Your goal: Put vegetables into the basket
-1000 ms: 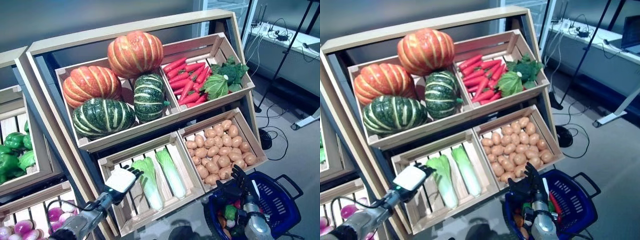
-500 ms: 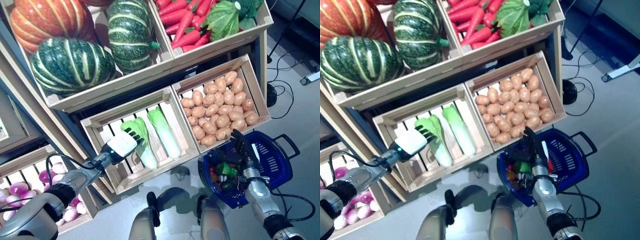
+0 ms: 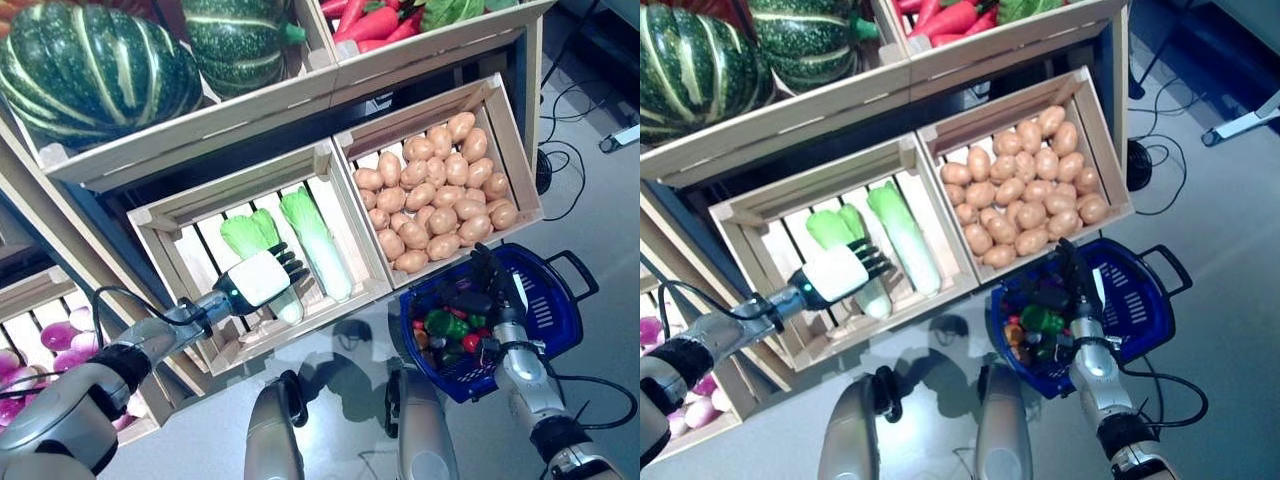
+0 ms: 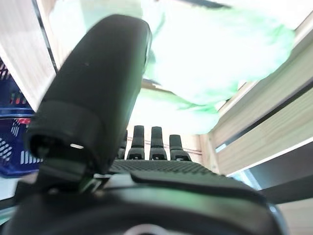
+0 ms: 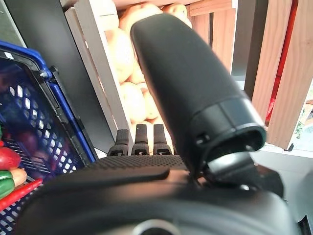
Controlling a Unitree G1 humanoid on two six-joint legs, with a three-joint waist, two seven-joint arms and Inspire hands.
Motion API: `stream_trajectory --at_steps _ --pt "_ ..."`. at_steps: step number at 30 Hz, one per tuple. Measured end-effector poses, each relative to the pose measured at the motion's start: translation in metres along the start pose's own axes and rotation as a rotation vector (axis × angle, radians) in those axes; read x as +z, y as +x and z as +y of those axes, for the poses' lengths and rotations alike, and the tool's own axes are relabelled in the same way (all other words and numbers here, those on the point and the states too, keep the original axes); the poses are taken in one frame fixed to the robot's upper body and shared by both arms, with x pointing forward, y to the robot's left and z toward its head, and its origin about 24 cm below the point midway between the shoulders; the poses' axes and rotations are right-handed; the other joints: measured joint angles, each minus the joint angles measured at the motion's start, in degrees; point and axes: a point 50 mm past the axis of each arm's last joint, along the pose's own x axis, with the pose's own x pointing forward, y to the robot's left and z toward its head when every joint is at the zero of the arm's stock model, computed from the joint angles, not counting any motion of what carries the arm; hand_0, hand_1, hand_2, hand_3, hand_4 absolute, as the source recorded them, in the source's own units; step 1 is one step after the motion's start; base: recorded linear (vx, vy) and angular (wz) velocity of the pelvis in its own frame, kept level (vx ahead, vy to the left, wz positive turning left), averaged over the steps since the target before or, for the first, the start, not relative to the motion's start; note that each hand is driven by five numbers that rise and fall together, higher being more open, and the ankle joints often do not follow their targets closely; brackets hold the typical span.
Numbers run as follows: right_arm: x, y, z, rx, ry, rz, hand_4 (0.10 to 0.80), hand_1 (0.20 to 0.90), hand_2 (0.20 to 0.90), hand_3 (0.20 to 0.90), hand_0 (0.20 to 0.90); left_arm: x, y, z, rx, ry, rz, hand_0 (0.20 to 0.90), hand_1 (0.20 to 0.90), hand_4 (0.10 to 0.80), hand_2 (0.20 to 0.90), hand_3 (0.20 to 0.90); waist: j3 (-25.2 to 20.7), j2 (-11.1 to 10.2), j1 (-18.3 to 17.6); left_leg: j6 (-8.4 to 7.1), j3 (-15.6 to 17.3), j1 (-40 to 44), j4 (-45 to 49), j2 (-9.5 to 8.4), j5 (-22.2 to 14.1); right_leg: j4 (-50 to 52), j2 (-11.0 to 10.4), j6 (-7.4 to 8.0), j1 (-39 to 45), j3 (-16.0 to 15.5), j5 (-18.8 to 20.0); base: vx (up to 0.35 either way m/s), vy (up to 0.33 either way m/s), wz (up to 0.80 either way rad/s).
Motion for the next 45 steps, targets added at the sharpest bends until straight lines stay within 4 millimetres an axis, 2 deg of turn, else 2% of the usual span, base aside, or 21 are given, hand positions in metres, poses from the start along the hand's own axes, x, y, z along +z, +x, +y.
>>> stream_trajectory --at_steps 7,15,26,32,38,43,44,45 --pt "0.008 0.005 0.003 0.01 0.009 -0.029 0.8 0.9 0.9 0.9 0.9 -0.004 0.009 0.011 0.036 0.015 -0.022 0.9 0.9 0.8 0.9 0.9 1.1 -0.7 -0.6 0.46 -0.8 -4.9 6.7 0.69 -2.4 5.8 -0.3 -0.42 -4.4 1.0 -2.1 -0.021 -0.009 -0.01" --pt "0.017 0.01 0.007 0.02 0.018 -0.063 0.8 0.9 0.9 0.9 0.9 -0.011 0.01 0.013 -0.002 0.037 -0.013 0.9 0.9 0.8 0.9 0.9 2.2 -0.8 -0.8 0.55 -1.5 -10.5 13.9 1.51 -4.8 12.7 -0.3 -0.69 -9.9 2.5 -4.3 0.003 0.001 -0.02" --pt "0.03 0.014 0.006 0.013 0.028 -0.114 0.8 0.9 0.9 0.9 0.9 -0.041 0.009 0.03 -0.032 0.115 0.033 0.9 0.9 0.8 0.9 0.9 2.9 -0.6 -0.6 0.93 -4.4 -22.9 27.9 2.31 -8.9 25.5 -0.8 -0.47 -20.6 4.0 -8.6 -0.016 -0.007 0.01" --pt "0.041 0.016 -0.003 -0.032 0.039 -0.154 0.8 0.9 0.9 0.9 0.9 -0.051 0.006 0.046 0.01 0.125 0.051 0.9 0.9 0.8 0.9 0.9 2.9 -0.6 0.1 1.82 -4.4 -27.7 32.2 2.92 -9.5 29.3 -0.8 -0.2 -25.5 5.4 -8.9 -0.004 -0.006 -0.01" --pt "0.046 0.017 -0.008 -0.058 0.043 -0.17 0.8 0.9 0.9 0.9 0.9 -0.059 0.009 0.057 0.049 0.133 0.069 0.9 0.9 0.8 0.9 0.9 2.8 -0.4 0.7 2.07 -5.0 -31.5 35.2 3.35 -9.6 32.0 -0.7 -0.03 -29.0 5.9 -8.8 -0.004 -0.003 -0.01" --pt "0.046 0.017 -0.008 -0.058 0.042 -0.17 0.8 0.9 0.9 0.9 0.9 -0.06 0.011 0.057 0.004 0.133 0.07 0.9 0.9 0.8 0.9 0.9 1.5 -0.3 0.7 2.12 -4.8 -32.7 36.1 3.59 -9.7 32.5 -0.4 0.42 -30.3 6.5 -8.6 0.0 -0.005 -0.03" --pt "0.046 0.017 -0.008 -0.058 0.043 -0.172 0.8 0.9 0.9 0.9 0.9 -0.058 0.011 0.055 -0.01 0.123 0.068 0.314 0.314 0.409 0.314 0.314 0.6 0.0 0.7 2.2 -4.9 -33.2 36.4 3.6 -9.7 32.5 -0.1 0.65 -30.8 6.7 -8.4 0.002 -0.009 -0.16" --pt "0.046 0.017 -0.008 -0.058 0.043 -0.172 0.8 0.9 0.9 0.9 0.9 -0.057 0.012 0.054 -0.021 0.121 0.065 0.3 0.3 0.4 0.3 0.3 0.2 0.0 0.7 2.4 -4.9 -33.2 36.5 3.64 -9.8 32.5 0.1 0.75 -30.9 6.9 -8.4 0.001 -0.007 -0.14"
